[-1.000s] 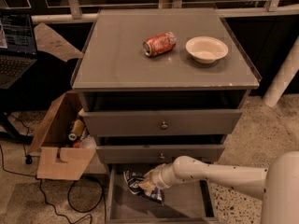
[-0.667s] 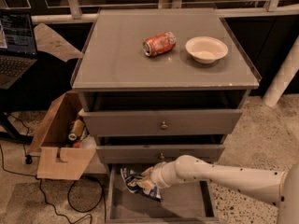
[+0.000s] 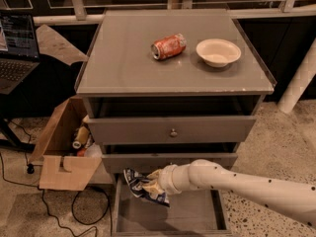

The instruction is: Pick blue chip bag from bottom drawer and place on counter

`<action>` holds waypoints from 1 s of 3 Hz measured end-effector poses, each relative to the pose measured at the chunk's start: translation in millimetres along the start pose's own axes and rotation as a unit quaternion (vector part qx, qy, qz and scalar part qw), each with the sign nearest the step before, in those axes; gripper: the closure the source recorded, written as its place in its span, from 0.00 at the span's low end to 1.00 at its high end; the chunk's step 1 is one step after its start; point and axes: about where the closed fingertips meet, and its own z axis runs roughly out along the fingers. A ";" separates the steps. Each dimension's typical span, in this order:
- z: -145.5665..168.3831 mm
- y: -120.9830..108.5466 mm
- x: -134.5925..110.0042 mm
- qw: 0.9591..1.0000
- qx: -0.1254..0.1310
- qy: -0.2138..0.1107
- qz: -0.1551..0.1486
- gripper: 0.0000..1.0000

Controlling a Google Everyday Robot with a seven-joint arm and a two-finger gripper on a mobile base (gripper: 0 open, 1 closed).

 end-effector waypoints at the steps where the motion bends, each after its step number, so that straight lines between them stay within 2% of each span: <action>1: -23.0 0.9 -30.0 0.999 0.017 -0.006 -0.031 1.00; 2: -23.1 0.9 -30.1 0.999 0.018 -0.006 -0.032 1.00; 3: -45.9 -1.7 -46.6 0.998 0.043 -0.015 -0.045 1.00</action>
Offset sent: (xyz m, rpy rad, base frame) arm 0.0008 0.0012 0.0326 -0.0098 -0.0615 0.0116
